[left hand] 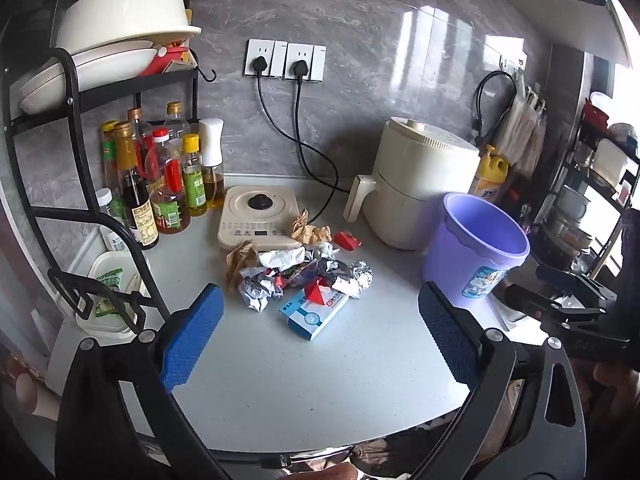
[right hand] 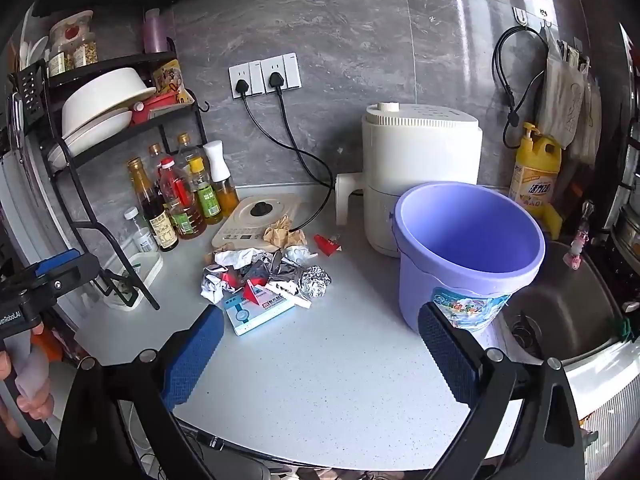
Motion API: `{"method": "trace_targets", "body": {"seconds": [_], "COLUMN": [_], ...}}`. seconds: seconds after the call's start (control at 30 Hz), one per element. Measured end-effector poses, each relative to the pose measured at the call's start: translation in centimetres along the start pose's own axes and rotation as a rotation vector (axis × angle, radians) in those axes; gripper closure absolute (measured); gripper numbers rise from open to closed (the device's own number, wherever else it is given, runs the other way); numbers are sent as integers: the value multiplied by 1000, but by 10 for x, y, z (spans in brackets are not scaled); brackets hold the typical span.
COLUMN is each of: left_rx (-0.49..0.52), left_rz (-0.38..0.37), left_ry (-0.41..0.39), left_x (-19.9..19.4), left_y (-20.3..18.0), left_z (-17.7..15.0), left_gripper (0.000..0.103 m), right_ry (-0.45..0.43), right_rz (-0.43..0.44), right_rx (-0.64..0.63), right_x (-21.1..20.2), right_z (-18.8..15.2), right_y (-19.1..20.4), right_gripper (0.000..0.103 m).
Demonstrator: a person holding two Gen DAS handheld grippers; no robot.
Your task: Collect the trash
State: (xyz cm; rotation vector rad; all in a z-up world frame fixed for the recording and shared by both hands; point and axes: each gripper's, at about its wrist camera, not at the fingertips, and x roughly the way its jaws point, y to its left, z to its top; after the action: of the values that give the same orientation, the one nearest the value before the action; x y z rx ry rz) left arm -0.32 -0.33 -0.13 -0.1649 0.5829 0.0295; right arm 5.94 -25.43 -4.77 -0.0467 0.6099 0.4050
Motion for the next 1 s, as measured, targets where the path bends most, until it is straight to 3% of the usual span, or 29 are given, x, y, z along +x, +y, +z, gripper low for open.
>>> {"method": "trace_targets", "body": {"seconds": [0.6,1.0], "left_rx": [-2,-10], "left_rz": [-35,77], "left_ry": [-34,-53], "left_x": [-10,-19], "left_y": [-7,-12], "left_z": [1,-1], "left_gripper": [6,6], "right_ry": [-9,-12], "right_rz": [8,43], "right_rx": [-6,4], "right_x": [-5,-3], "right_z": [1,-2], "right_y": [-5,-15], "right_gripper": [8,8]}}
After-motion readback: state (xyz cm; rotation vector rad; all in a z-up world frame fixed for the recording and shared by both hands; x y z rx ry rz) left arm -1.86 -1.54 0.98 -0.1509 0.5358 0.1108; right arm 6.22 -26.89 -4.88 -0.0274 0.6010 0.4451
